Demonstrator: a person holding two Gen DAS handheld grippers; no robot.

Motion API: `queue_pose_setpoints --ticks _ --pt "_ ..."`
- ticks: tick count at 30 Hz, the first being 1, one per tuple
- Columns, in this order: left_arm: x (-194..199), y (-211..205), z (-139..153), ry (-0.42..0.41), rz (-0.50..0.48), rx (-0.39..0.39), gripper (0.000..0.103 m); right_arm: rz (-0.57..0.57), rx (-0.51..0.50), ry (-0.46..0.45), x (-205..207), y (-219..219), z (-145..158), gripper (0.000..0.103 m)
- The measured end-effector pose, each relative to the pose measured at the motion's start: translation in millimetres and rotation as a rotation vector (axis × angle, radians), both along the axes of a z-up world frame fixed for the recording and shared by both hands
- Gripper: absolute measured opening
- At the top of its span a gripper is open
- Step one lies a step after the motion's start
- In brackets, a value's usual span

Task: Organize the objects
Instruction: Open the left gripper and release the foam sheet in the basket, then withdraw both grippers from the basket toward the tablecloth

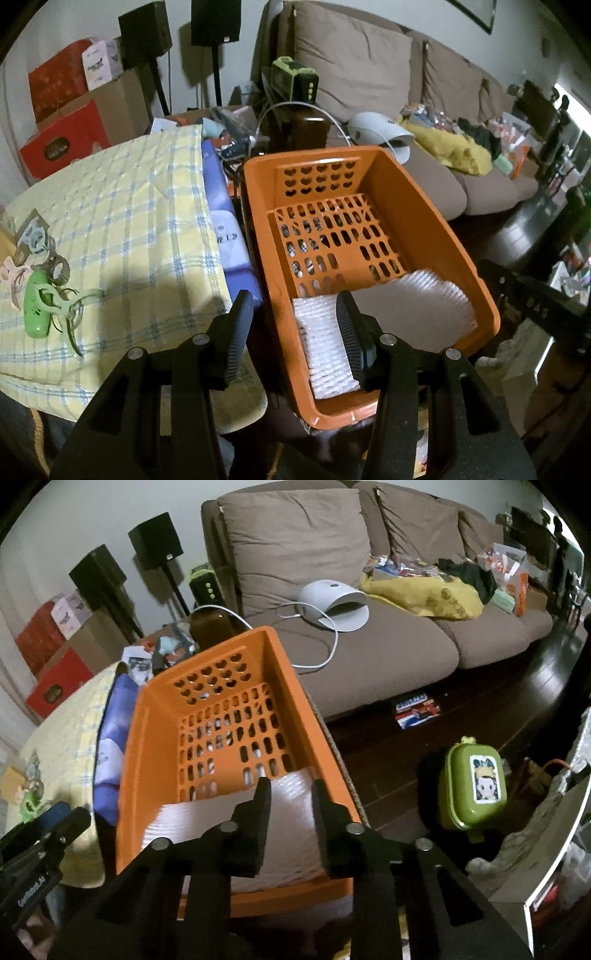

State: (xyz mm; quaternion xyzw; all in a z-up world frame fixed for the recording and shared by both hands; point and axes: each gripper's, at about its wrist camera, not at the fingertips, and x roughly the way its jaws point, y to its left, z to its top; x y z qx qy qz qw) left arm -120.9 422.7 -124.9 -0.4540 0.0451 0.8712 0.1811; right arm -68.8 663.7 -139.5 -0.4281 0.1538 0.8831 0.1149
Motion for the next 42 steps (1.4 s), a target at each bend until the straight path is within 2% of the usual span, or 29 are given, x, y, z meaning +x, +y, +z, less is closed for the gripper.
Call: queue_pose_setpoints --ticks 3,6,9,17,19,21,26,33,38,42 --pt "0 0 6 0.028 -0.009 -0.007 0.042 0.013 0.021 -0.009 -2 -4 -1 0.013" --pt "3 0 10 0.071 -0.019 -0.043 0.034 0.029 0.035 -0.013 -3 -9 -1 0.011" --pt "3 -5 10 0.081 -0.013 -0.047 0.033 0.056 0.041 -0.017 -5 -13 -2 0.011" --pt "1 -10 3 0.067 0.004 -0.042 0.033 0.171 0.133 -0.168 -19 -38 -34 0.011" --pt "2 -8 1 0.08 0.005 -0.058 0.033 0.171 0.161 -0.183 -18 -38 -39 0.011" --pt "6 -2 -3 0.092 -0.011 -0.083 0.032 0.164 0.14 -0.204 -18 -33 -46 0.011" --pt "21 25 -15 0.063 -0.105 -0.092 0.03 0.168 0.168 -0.262 -16 -31 -60 0.011" --pt "21 28 -28 0.033 -0.093 -0.098 0.028 0.168 0.233 -0.36 -19 -32 -77 0.011" --pt "22 25 -26 0.035 -0.09 -0.095 0.028 0.188 0.254 -0.355 -20 -40 -78 0.012" --pt "20 16 -18 0.053 -0.06 -0.093 0.029 0.18 0.207 -0.264 -18 -37 -59 0.012"
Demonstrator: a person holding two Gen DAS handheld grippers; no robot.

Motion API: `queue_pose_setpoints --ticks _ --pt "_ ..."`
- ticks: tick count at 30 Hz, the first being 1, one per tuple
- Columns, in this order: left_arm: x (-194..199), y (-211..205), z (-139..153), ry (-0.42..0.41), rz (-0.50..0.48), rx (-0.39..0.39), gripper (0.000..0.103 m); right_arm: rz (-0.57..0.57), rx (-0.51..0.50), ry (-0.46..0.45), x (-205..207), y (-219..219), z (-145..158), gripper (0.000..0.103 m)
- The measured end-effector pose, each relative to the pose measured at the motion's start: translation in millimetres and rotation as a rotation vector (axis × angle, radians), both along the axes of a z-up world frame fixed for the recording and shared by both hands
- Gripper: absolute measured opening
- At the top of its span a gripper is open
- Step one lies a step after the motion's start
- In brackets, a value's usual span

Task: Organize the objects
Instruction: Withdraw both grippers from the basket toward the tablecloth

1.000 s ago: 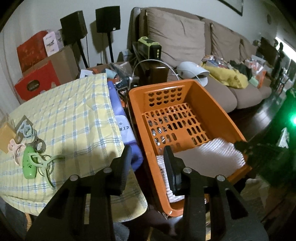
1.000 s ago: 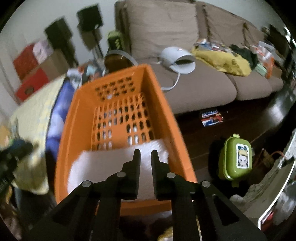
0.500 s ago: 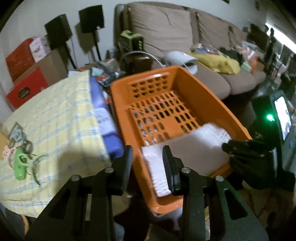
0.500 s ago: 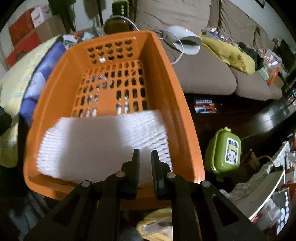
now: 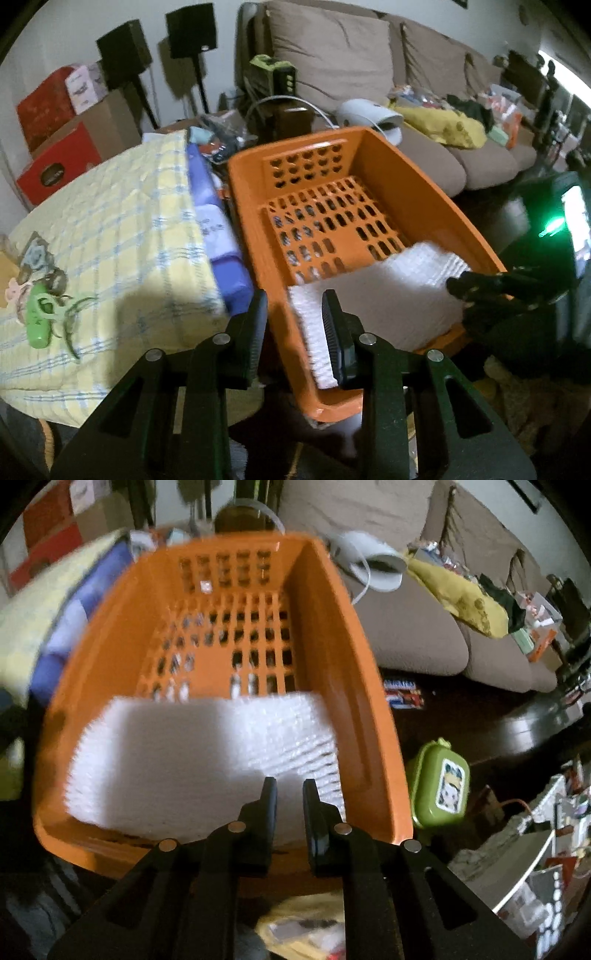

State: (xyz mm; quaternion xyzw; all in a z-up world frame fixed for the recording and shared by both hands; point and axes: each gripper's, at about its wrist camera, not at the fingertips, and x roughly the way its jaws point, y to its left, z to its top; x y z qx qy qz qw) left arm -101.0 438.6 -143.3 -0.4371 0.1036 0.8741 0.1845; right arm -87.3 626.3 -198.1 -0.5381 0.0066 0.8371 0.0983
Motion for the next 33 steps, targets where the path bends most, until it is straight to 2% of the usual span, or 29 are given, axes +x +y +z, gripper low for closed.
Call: queue_pose_setpoints --ticks 3,4,8,13,17,20,23,26,28,33 --pt "-6 -16 7 -0.003 0.031 0.023 0.029 -0.029 -0.135 0.103 4 7 19 0.012" --pt "-9 -20 10 0.0 0.039 0.027 0.029 -0.028 -0.147 0.128 6 7 24 0.012" --pt "-22 -50 26 0.033 0.097 0.043 0.029 -0.03 -0.15 0.214 9 3 45 0.013" --pt "-38 -90 48 0.061 0.196 0.09 0.035 -0.064 -0.129 0.286 15 2 76 0.016" --pt "-42 -113 60 0.085 0.221 0.113 0.036 -0.074 -0.144 0.354 23 -3 105 0.018" --pt "-41 -125 66 0.109 0.226 0.098 0.042 -0.053 -0.17 0.399 29 -8 121 0.018" --pt "-36 -141 72 0.118 0.231 0.094 0.042 -0.033 -0.173 0.439 36 -15 137 0.019" --pt "-33 -165 84 0.081 0.245 0.179 0.042 -0.02 -0.161 0.47 42 -22 151 0.021" --pt "-32 -173 96 0.094 0.251 0.187 0.043 -0.013 -0.156 0.494 48 -26 161 0.022" --pt "-26 -202 128 0.17 0.282 0.201 0.055 0.005 -0.148 0.55 61 -36 182 0.027"
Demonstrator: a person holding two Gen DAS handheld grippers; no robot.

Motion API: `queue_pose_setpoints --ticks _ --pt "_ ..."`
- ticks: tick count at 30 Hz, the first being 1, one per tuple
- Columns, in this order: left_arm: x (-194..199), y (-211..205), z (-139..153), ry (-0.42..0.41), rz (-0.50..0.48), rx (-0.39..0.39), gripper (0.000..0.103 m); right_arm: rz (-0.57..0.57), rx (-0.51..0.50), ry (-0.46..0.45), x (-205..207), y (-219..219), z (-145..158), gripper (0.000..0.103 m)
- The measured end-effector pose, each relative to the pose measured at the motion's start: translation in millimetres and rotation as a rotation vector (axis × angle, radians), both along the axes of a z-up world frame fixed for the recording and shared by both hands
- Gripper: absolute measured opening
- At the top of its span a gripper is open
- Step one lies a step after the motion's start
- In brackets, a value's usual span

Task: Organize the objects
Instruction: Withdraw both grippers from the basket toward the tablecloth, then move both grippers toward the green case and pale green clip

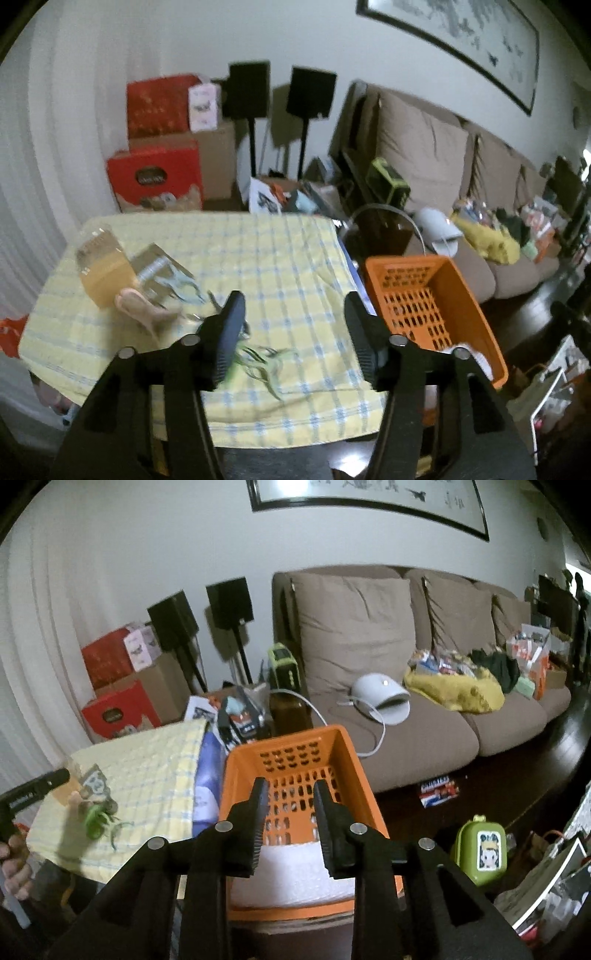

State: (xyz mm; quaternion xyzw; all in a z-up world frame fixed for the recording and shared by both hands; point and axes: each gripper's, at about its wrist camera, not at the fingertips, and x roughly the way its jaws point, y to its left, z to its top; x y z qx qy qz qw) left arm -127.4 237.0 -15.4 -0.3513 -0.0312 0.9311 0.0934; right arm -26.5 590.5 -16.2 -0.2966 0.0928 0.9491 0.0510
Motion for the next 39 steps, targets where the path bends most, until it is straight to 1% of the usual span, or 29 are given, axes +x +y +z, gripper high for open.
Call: queue_pose_setpoints --ticks 4,6,8,13,18,21,26,28,31,35,38,39 --pt "1 -25 13 0.036 0.035 -0.01 0.055 0.02 0.002 0.036 8 -8 13 0.031" --pt "4 -36 17 0.051 0.059 -0.026 0.055 0.044 -0.028 0.057 11 -12 19 0.032" --pt "7 -47 21 0.056 0.063 -0.024 0.055 0.061 -0.05 0.059 11 -16 22 0.032" --pt "12 -68 27 0.069 0.085 -0.043 0.055 0.084 -0.031 0.056 10 -29 25 0.032" --pt "12 -82 26 0.049 0.07 -0.025 0.055 0.127 -0.031 0.066 10 -42 27 0.033" --pt "16 -88 26 0.047 0.046 -0.023 0.055 0.122 -0.022 0.045 5 -43 22 0.033" --pt "21 -100 23 -0.001 -0.024 0.026 0.055 0.095 0.027 0.035 4 -42 18 0.033" --pt "24 -114 28 0.018 -0.008 0.066 0.055 0.061 0.049 0.013 1 -38 13 0.033" --pt "22 -133 31 0.031 -0.004 0.094 0.056 0.041 0.068 -0.031 -2 -40 5 0.033" --pt "7 -161 22 0.006 0.01 0.11 0.056 0.039 0.104 -0.038 0 -66 2 0.033" --pt "-4 -179 9 -0.001 0.039 0.128 0.056 0.08 0.105 -0.032 -2 -94 0 0.033" --pt "-6 -188 3 -0.005 0.048 0.153 0.056 0.102 0.103 -0.045 -4 -107 -4 0.033"
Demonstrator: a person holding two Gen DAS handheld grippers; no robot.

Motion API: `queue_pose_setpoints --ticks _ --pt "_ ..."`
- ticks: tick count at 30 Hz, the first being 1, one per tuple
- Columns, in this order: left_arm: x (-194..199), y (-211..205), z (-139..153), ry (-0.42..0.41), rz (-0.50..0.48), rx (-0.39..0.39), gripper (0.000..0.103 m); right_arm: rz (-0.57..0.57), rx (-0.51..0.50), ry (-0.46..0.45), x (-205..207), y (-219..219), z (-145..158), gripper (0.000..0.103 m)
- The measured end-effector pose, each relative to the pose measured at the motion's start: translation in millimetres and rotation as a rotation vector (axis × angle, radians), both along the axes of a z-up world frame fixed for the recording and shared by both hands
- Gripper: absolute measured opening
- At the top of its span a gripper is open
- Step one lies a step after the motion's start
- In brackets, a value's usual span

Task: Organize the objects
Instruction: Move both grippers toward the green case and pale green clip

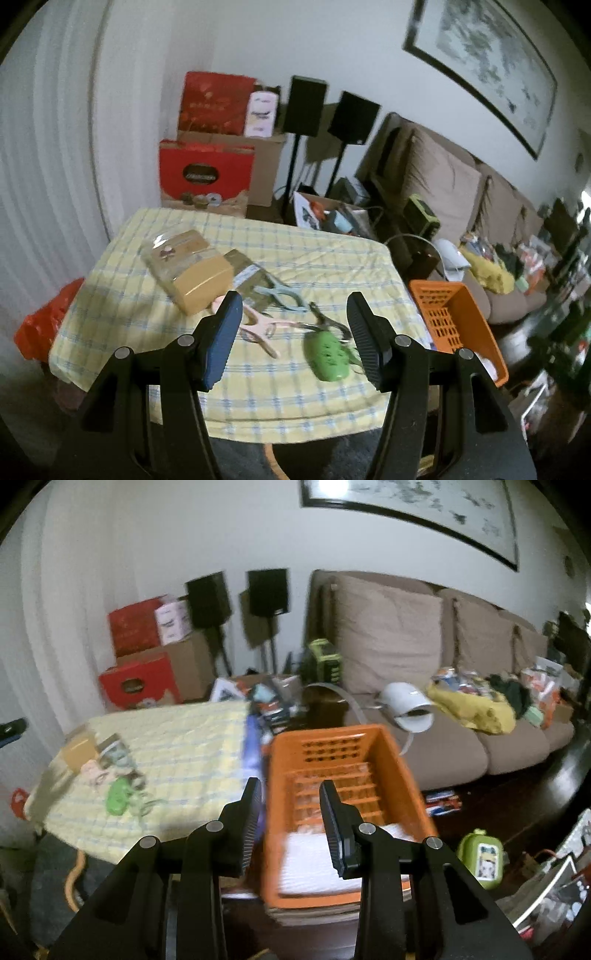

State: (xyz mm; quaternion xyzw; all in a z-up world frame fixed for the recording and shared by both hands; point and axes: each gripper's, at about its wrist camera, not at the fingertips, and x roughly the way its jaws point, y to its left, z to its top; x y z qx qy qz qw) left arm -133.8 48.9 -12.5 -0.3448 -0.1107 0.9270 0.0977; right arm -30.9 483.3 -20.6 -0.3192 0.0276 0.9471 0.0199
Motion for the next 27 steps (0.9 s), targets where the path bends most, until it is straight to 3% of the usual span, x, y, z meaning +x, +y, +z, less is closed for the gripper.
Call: queue_pose_setpoints --ticks 5,8,11,14,21,23,25,27 --pt "-8 -43 -15 -0.011 0.013 0.078 0.056 0.05 0.004 -0.092 -19 -40 -29 0.033" --pt "-2 -67 -15 0.035 -0.004 0.107 0.056 0.117 0.003 -0.126 -32 -66 -48 0.033" --pt "-2 -85 -20 0.043 0.014 0.05 0.056 0.145 0.011 -0.192 -52 -91 -66 0.033" --pt "-5 -95 -33 0.025 0.032 -0.002 0.056 0.184 0.007 -0.2 -63 -117 -69 0.033" --pt "-10 -106 -64 -0.028 0.016 -0.002 0.056 0.3 0.038 -0.239 -91 -183 -83 0.038" --pt "-9 -104 -68 -0.016 0.009 -0.052 0.056 0.312 0.075 -0.24 -101 -194 -89 0.043" --pt "-5 -99 -70 0.01 -0.003 -0.105 0.056 0.308 0.097 -0.227 -108 -196 -95 0.061" --pt "-5 -97 -73 0.011 -0.034 -0.113 0.056 0.342 0.133 -0.216 -116 -198 -104 0.07"
